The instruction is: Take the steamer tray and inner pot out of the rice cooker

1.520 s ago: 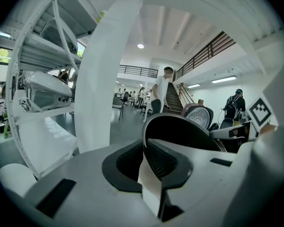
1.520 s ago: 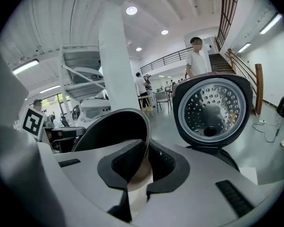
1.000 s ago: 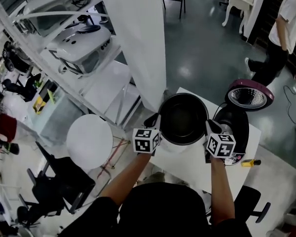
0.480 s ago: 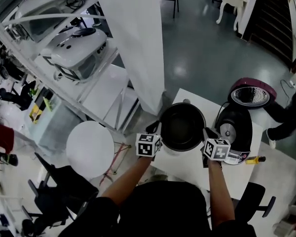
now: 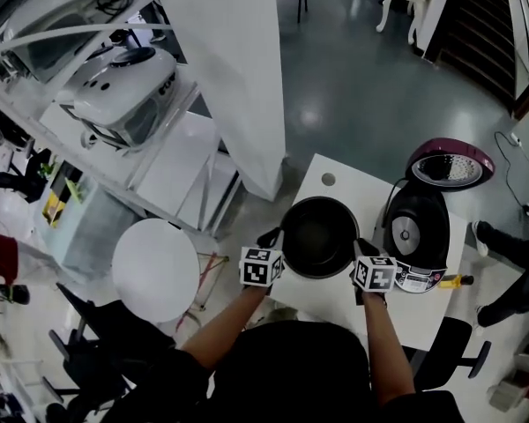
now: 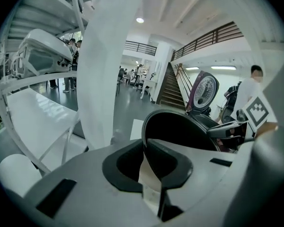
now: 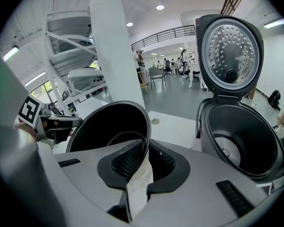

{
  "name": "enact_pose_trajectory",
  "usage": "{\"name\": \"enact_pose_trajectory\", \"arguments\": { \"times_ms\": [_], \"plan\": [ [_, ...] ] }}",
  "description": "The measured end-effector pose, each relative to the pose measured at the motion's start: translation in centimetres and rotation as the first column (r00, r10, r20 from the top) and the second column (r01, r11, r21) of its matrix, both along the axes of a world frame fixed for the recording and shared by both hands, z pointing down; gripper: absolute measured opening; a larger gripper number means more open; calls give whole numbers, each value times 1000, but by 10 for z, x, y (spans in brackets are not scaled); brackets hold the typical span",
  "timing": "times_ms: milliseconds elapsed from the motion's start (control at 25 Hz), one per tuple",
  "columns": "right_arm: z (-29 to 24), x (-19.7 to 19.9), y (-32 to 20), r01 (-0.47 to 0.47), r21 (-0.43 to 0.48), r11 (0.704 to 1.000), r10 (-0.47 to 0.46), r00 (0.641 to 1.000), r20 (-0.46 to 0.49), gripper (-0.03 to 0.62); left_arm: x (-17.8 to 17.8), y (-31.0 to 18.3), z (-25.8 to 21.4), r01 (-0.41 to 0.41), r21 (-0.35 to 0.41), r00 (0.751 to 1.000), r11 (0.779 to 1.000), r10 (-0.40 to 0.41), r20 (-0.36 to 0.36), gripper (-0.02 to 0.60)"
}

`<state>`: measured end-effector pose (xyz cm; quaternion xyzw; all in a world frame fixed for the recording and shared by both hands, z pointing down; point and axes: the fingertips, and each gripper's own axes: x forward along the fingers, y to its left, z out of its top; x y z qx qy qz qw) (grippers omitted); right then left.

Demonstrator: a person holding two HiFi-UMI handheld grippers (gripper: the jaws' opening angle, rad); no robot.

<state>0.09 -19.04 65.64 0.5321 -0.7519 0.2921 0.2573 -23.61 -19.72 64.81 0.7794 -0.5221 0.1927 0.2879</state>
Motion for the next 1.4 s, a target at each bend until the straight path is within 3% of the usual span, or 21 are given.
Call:
{"name": "enact_pose_trajectory", "arguments": {
  "times_ms": [440,960,1240,1400],
  "plan": [
    [49,-7,23,17,-107,994,-15,1000,22,37,-5,13,42,1,-90,1000,996,-2,-16,18],
    [63,-12,22,29,-148,989,-30,1000,-2,40,-10,11,67,-1,-133,1000,991,-2,-22,20],
    [61,-14,17,15,-135,991,-17,1000,-12,43,-11,8,70,-11,-114,997,993,2,-78,21],
    [61,-13,19,16,-126,992,-14,1000,20,48,-9,9,68,-31,-95,997,995,23,-76,26]
  ]
}}
